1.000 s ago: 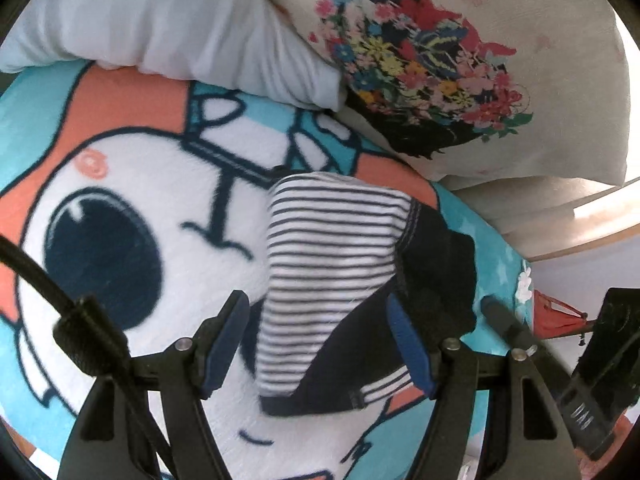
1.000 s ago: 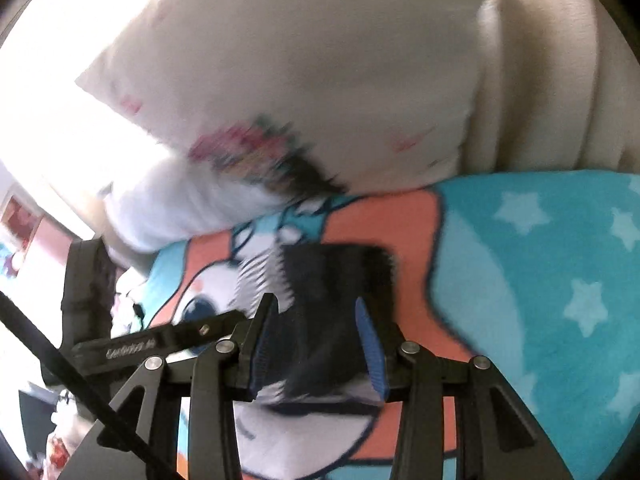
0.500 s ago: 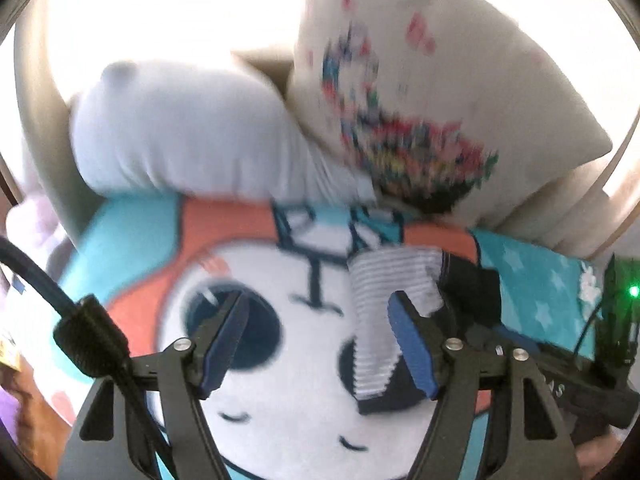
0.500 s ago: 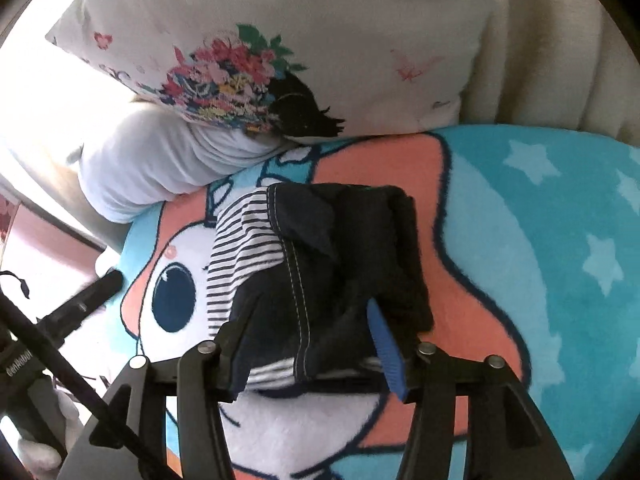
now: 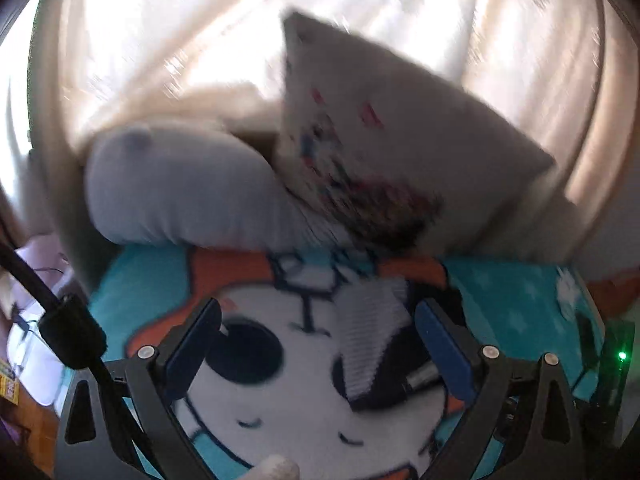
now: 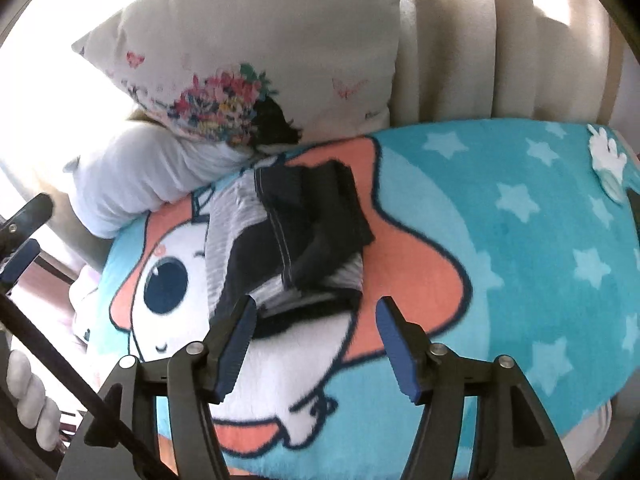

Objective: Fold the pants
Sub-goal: 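Release the bundle and lift both grippers away from the pants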

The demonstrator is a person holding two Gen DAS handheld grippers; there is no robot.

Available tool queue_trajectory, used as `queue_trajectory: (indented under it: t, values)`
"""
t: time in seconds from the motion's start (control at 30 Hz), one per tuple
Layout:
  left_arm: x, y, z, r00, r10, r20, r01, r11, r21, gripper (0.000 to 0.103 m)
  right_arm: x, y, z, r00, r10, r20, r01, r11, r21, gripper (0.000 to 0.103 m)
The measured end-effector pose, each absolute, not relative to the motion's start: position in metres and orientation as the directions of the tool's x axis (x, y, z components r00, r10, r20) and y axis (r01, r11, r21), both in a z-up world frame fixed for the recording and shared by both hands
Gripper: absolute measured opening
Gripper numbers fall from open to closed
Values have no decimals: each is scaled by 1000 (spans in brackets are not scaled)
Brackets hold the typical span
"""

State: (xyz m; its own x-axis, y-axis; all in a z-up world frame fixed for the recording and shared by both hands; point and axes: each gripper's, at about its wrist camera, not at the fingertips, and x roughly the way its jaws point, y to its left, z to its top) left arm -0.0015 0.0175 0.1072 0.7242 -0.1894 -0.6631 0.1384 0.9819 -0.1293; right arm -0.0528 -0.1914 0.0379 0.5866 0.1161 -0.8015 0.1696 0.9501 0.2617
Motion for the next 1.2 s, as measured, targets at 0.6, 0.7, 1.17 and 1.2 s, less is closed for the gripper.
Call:
queue_trajectory:
  t: [0.6,0.7,1.17,1.2]
  values:
    - [-15,-17,37,497,-224,-838,248,963,-110,97,-67,-167,7,478,-18,-878,227,968,104,69]
    - [-12,-15,34,484,-231,-844,237,963,-128,97,-68,-167,7,476,-18,-879,223,970,100,69]
    - [-9,-26,24,428,-237,-872,220,963,-154,97,-65,-170,7,475,-11,-880,192,977,92,69]
    - [-8,-27,23,425,-235,-874,220,964,-152,97,-65,-170,6,475,-8,-880,191,977,94,70]
